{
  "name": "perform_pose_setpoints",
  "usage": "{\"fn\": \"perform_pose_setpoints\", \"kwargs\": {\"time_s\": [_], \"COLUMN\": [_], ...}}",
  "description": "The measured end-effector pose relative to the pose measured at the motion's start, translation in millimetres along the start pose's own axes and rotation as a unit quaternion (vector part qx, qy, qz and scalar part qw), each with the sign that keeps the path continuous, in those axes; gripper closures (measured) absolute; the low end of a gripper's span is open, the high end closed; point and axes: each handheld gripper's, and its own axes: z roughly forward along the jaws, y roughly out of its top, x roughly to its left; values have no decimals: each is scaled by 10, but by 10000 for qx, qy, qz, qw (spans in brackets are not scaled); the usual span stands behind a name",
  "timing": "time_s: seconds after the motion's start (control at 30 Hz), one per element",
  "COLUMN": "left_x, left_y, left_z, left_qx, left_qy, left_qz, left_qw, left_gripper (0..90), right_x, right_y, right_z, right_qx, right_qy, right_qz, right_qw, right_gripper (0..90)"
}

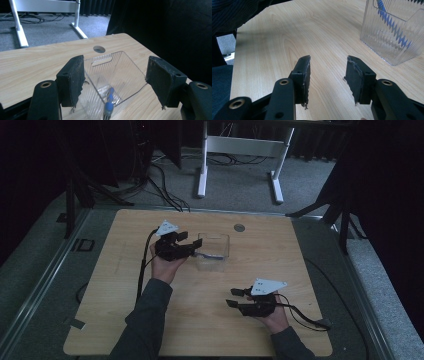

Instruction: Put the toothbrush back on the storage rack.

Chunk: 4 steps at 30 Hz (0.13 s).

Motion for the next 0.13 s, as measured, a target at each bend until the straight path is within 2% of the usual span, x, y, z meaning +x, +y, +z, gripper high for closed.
{"fn": "perform_pose_setpoints", "kwargs": {"time_s": [0.13], "left_x": [22], "left_y": [-66], "left_z": [-85], "left_qx": [-40], "left_qy": [79], "left_qz": [37], "left_qw": [10000], "left_gripper": [300], "right_x": [-5], "right_y": [-2], "right_z": [2], "right_qx": [30], "right_qy": [-7], "right_qz": [2], "right_qw": [10000], "right_gripper": [539]}}
